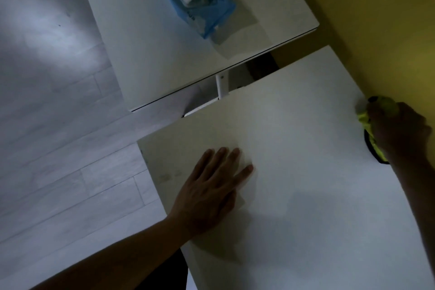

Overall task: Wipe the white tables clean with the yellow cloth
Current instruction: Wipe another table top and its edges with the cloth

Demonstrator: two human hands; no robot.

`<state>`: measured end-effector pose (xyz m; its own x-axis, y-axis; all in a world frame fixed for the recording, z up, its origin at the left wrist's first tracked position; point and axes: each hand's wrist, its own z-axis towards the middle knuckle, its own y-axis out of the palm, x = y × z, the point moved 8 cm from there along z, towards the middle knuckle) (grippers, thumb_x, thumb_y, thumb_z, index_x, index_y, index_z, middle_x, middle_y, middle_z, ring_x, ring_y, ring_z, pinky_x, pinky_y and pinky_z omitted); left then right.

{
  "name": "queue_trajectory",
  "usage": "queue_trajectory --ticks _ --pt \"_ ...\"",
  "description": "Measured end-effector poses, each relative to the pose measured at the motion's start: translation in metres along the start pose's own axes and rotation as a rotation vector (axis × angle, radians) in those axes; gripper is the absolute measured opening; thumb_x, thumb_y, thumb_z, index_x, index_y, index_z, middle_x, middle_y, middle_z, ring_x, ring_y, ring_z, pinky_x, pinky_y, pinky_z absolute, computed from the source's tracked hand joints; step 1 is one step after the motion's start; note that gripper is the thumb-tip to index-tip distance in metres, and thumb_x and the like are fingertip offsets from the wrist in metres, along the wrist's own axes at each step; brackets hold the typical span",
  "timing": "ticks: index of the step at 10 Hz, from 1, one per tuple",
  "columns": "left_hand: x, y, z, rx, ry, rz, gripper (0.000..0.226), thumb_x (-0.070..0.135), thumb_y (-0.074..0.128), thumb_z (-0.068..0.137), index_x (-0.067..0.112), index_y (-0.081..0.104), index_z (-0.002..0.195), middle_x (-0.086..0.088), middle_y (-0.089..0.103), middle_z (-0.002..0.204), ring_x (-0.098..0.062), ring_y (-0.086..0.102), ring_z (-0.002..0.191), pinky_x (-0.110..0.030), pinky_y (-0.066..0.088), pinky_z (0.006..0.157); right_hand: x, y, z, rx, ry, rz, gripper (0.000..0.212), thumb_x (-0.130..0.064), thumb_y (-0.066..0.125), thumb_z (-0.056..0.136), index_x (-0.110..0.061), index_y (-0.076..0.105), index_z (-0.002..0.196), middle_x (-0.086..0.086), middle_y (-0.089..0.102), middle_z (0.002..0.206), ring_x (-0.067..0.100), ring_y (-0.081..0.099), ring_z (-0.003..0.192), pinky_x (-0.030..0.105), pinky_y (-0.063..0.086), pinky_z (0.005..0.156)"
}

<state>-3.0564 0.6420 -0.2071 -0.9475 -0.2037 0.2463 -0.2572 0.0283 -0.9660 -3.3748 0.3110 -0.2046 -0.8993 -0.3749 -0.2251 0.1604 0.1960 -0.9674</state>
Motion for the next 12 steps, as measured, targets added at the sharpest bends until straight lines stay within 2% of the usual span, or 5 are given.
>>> queue_trajectory --ticks 1,4,7,10,12 --pt "0.009 0.002 -0.002 -0.005 0.001 -0.002 0.060 0.044 0.029 0.110 0.029 0.013 0.166 -0.008 0.003 0.175 -0.034 0.003 0.161 -0.053 0.004 0.129 0.035 -0.030 0.084 0.043 -0.130 -0.071 0.072 -0.058 0.036 0.097 0.005 0.052 0.127 0.031 0.055 0.121 0.047 0.053 0.109 0.049 0.040 0.096" --pt "-0.001 -0.018 -0.012 0.193 -0.147 -0.039 0.062 0.039 0.046 0.103 0.010 0.032 0.156 -0.019 0.041 0.159 -0.035 0.028 0.152 -0.053 0.032 0.123 -0.273 0.013 0.068 0.208 -0.590 0.100 0.061 -0.044 0.047 0.100 0.000 0.048 0.142 0.027 0.054 0.133 0.045 0.050 0.121 0.052 0.038 0.104" --pt "-0.009 -0.021 -0.047 0.278 -0.248 -0.095 0.062 0.031 0.052 0.098 0.005 0.034 0.152 -0.017 0.038 0.155 -0.037 0.030 0.147 -0.055 0.036 0.118 -0.520 0.105 -0.055 -0.452 -1.276 -0.003 0.048 -0.054 0.035 0.102 -0.029 0.046 0.141 0.009 0.055 0.132 0.031 0.051 0.119 0.047 0.036 0.100" --pt "-0.008 -0.021 -0.047 0.299 -0.232 -0.105 0.063 0.032 0.054 0.096 0.006 0.036 0.151 -0.022 0.050 0.152 -0.037 0.030 0.147 -0.056 0.029 0.118 -0.471 0.081 -0.013 -0.226 -1.429 -0.158 0.048 -0.042 0.039 0.102 -0.016 0.055 0.139 0.015 0.058 0.135 0.039 0.057 0.117 0.050 0.046 0.098" --pt "-0.007 -0.018 -0.047 0.281 -0.257 -0.116 0.059 0.031 0.050 0.099 0.007 0.037 0.151 -0.021 0.047 0.154 -0.038 0.027 0.149 -0.057 0.031 0.117 -0.435 0.074 0.033 -0.156 -1.109 -0.147 0.046 -0.043 0.034 0.105 -0.014 0.054 0.132 0.018 0.059 0.125 0.037 0.055 0.114 0.048 0.036 0.103"
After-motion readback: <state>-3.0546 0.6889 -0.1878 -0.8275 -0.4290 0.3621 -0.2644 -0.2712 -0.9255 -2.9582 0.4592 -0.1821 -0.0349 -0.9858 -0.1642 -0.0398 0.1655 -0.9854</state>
